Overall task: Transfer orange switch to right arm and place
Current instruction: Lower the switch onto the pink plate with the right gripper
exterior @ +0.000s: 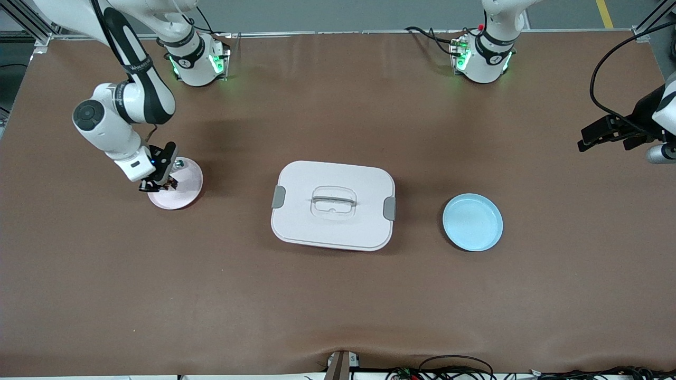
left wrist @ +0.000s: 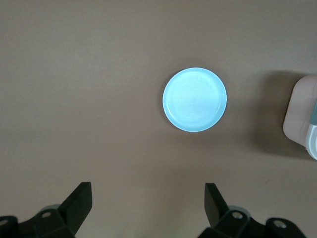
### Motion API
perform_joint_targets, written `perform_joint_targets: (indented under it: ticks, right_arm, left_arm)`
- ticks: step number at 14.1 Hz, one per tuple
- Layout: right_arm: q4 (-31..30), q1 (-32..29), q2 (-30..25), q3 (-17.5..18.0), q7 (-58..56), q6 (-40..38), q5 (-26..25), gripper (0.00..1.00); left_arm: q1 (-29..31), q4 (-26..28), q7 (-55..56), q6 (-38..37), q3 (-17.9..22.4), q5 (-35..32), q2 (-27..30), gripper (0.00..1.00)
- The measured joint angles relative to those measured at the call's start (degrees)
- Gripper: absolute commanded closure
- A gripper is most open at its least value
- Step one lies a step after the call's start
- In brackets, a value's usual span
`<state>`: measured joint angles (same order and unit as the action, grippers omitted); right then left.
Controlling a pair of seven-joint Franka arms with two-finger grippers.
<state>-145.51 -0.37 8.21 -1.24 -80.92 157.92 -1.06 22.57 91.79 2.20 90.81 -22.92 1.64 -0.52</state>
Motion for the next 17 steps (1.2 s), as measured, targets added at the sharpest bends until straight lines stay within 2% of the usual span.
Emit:
perform_joint_targets:
  ticks: [6,8,14,16,17]
  right_arm:
    - [0.0,2.2,2.3,0.3,0.1,0.8,0.0,1.00]
    - [0.0,2.2,2.6,0.3,0.1,0.8,0.0,1.00]
    - [-0.1,1.9,4.2,0.0,0.1,0.8,0.0,1.00]
    - [-0.1,1.9,4.4,0.0,0.1,0.7,0.0,1.00]
    - [-0.1,1.9,4.4,0.0,0.1,0.7,0.0,0.77]
  left_arm:
    - [-0.1,0.1,0.0,0.0,0.0,0.0,0.0,0.00]
    - [-1.8,0.1,0.0,0.1,1.5,0.0,0.0,0.00]
    - [-22.5,0.1,0.0,0.4,22.1,0.0,0.0,0.00]
    - [-25.5,0.1,0.0,1.0,25.1,0.0,0.0,0.00]
    - [-25.8,0.1,0.0,1.4,25.4,0.0,0.0,0.00]
